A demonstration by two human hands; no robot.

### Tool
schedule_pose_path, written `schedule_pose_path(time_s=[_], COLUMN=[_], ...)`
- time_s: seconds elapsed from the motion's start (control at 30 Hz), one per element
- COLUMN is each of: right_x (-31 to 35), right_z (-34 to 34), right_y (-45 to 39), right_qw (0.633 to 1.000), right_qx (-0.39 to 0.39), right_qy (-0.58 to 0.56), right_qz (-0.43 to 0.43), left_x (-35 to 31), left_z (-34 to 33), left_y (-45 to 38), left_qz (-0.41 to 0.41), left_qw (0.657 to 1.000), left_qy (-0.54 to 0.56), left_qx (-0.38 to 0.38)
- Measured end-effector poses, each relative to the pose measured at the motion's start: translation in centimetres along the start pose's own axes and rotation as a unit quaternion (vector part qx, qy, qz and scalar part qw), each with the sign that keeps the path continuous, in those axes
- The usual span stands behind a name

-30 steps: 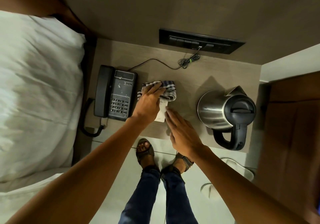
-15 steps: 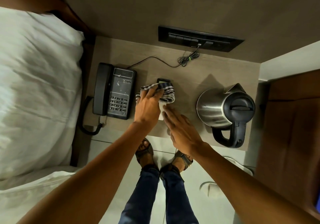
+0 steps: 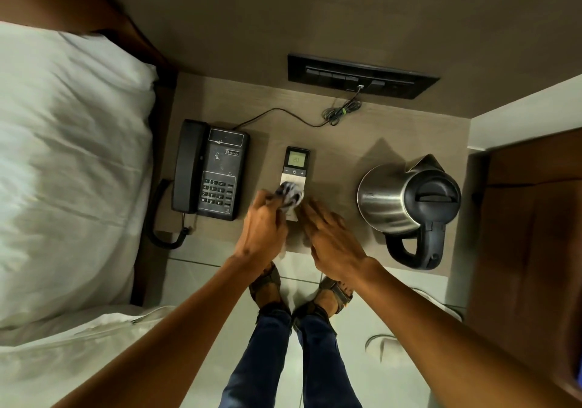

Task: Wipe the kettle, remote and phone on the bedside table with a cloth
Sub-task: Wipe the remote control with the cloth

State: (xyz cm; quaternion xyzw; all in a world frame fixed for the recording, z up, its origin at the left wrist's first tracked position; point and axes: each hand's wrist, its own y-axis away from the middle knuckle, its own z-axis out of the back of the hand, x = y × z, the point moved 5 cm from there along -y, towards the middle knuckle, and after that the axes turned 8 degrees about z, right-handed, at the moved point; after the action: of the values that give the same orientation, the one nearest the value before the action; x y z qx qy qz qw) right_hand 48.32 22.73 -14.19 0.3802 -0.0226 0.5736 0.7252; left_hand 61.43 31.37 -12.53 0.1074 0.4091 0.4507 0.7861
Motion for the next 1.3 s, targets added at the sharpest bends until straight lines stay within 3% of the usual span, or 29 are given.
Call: schedule_pose_path(time_s=[0.1,0.2,0.33,0.73,0.87,1.0,1.17,1.3], right_x=[-0.2,-0.1,0.1,-0.7,0.7,3.2,6.0,7.8], right_z=[0.6,1.1,1.4,1.2,1.8,3.0,4.6,6.3], right_y=[-0.3,-0.8,-1.1,-0.6,-1.3,-3.0,-6.6,-9.3], right_qw=[1.000,1.000,1.000,0.998,0.999,1.000,0.998,0.993], right_qx=[-0.013,-0.011,-0.012,0.034,0.016,-0.016,-0.048,-0.085], right_qy=[-0.002,0.020,0.019,0.036,0.024,0.014,-0.018,-0.071], right_qz=[-0.003,-0.013,-0.012,-0.032,-0.032,-0.003,0.032,0.033], left_x=[-4.1,-5.9,-3.8,2.6,3.5,3.1,1.2,0.3], left_z=[1.7,1.5,0.1,-0.7,2.5,7.3,12.4,13.1], left_y=[-3.4,-5.7,-4.2,3.4,3.0,1.2,-3.9,-8.8], left_qz=[-0.055,-0.060,-0.065,-0.022,0.037,0.035,-0.012,-0.003], left_qw=[0.996,0.992,0.989,0.995,0.998,0.990,0.977,0.980], left_qy=[-0.022,-0.089,-0.134,-0.101,0.015,0.073,0.005,-0.067], left_qx=[-0.068,-0.062,-0.021,0.004,-0.038,-0.115,-0.211,-0.187])
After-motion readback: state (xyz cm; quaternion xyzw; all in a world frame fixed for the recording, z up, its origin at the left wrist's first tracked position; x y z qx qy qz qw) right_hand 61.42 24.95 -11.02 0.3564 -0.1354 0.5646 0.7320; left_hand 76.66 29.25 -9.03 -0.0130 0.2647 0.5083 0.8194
